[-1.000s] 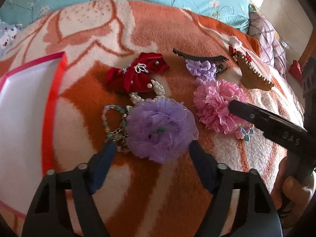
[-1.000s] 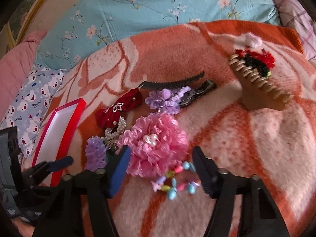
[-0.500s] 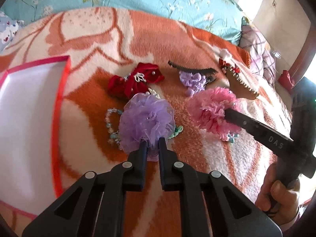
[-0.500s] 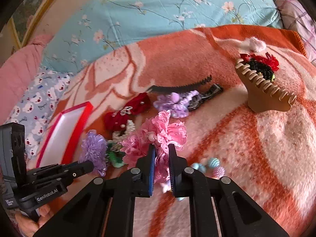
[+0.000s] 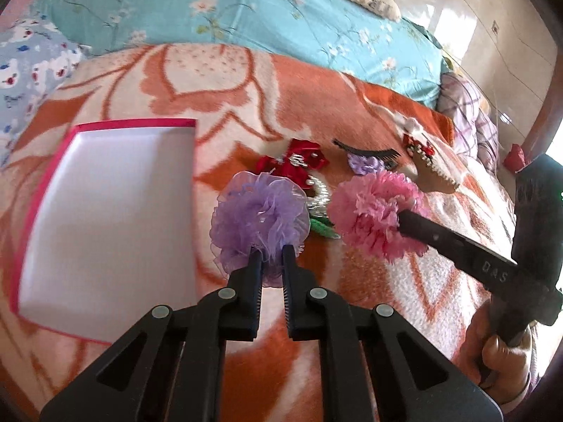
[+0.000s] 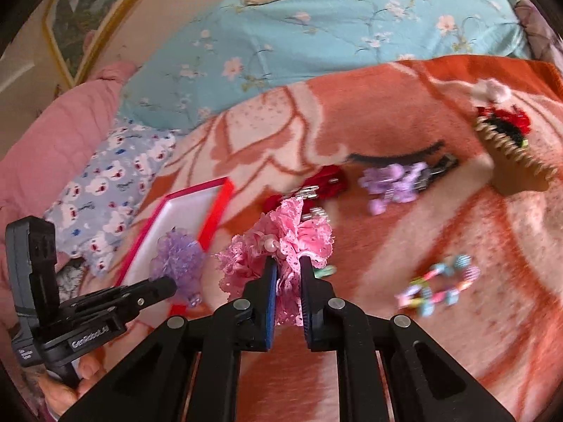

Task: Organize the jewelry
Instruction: 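Grasp the purple tulle flower with the left tool while the right tool grasps the pink flower, then carry both flowers into the white box and open both tools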

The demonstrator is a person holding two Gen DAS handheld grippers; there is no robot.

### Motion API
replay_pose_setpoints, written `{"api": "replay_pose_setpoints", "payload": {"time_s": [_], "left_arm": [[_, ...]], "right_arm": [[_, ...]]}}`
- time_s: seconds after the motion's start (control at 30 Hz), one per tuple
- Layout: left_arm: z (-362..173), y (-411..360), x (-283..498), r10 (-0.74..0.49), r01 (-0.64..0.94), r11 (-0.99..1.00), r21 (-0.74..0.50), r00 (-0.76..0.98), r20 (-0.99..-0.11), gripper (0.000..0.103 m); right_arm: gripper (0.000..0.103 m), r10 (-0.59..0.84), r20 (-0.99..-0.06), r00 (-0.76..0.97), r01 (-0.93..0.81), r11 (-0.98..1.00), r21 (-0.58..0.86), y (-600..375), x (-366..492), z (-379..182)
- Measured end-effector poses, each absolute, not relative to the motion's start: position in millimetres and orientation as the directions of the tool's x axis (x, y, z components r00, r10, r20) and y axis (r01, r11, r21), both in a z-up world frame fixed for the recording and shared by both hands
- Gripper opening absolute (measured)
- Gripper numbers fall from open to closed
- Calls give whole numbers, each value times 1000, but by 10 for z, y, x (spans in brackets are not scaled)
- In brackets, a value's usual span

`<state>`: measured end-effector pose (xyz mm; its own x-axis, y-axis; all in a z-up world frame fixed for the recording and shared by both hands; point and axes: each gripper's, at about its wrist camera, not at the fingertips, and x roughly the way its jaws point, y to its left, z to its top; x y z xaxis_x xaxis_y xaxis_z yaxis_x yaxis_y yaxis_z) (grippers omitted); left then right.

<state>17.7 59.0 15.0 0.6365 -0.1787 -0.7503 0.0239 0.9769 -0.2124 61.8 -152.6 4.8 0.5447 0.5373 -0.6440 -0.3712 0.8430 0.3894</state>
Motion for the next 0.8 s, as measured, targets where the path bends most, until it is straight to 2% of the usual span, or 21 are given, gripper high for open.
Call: {"api": "replay_pose_setpoints", "payload": {"time_s": [0.3,0.8], "left_arm": [[142,1107,-23,-74,-91,980,-178,662,-746,8],[-90,1832,-139,55,-248,961,-124,608,-792,8]], "right_arm": [[11,650,-600,466,-484,755,443,-858,415,117],[11,706,-644,294,-576,669,470,154,369,-189]]}}
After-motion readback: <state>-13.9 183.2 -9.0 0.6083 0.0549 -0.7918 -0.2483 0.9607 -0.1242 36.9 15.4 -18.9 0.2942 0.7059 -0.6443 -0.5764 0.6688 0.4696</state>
